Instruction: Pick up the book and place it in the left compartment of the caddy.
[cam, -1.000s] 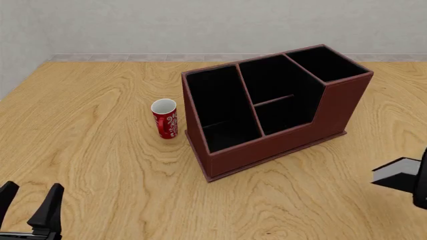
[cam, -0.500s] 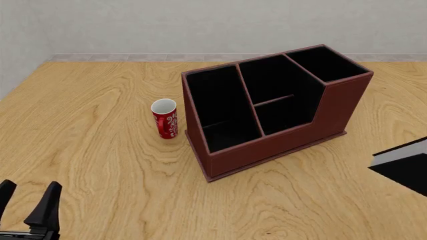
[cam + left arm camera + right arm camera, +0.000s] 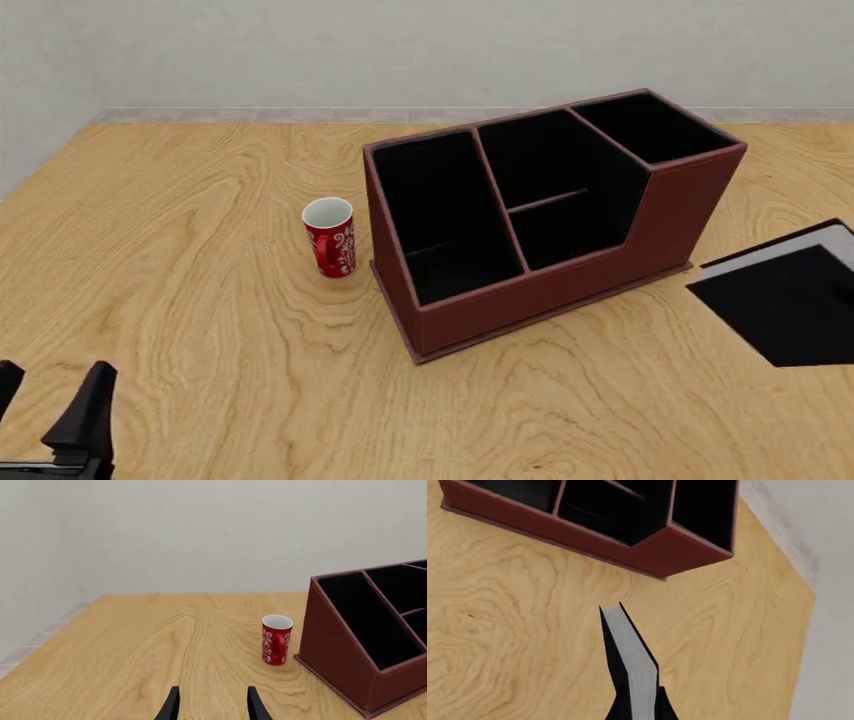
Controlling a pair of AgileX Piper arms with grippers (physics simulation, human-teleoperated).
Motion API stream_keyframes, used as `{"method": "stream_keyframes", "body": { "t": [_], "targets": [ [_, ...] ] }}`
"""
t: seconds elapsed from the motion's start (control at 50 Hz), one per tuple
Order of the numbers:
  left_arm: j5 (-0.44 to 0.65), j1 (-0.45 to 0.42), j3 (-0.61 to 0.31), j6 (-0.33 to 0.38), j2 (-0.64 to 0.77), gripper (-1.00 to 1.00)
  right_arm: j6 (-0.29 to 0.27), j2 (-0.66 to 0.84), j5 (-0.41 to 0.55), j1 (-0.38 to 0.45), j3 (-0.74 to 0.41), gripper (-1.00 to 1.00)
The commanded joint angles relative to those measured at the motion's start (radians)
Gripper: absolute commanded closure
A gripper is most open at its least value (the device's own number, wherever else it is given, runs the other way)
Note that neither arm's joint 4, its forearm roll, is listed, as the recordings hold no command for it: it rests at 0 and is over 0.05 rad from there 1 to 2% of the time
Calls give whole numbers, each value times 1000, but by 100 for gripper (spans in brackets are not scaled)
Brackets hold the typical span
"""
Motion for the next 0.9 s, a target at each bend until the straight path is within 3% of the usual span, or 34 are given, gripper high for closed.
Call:
{"method": "stream_keyframes", "body": {
  "t": [0.02, 0.18, 0.58, 0.62, 0.84, 0.9],
  "targets": [
    [8, 24, 0, -21, 0, -100, 192, 44, 0, 109, -72, 100],
    [22, 24, -7, -44, 0, -100, 291, 84, 0, 210, -135, 100],
    [40, 11, -22, -72, 0, -100, 380, 198, 0, 394, -277, 100],
    [38, 9, -19, -72, 0, -100, 416, 216, 0, 424, -310, 100],
    [35, 1, -25, -54, 0, -100, 473, 269, 0, 523, -386, 100],
    [39, -7, -47, -44, 0, -100, 463, 288, 0, 537, -397, 100]
  ]
}}
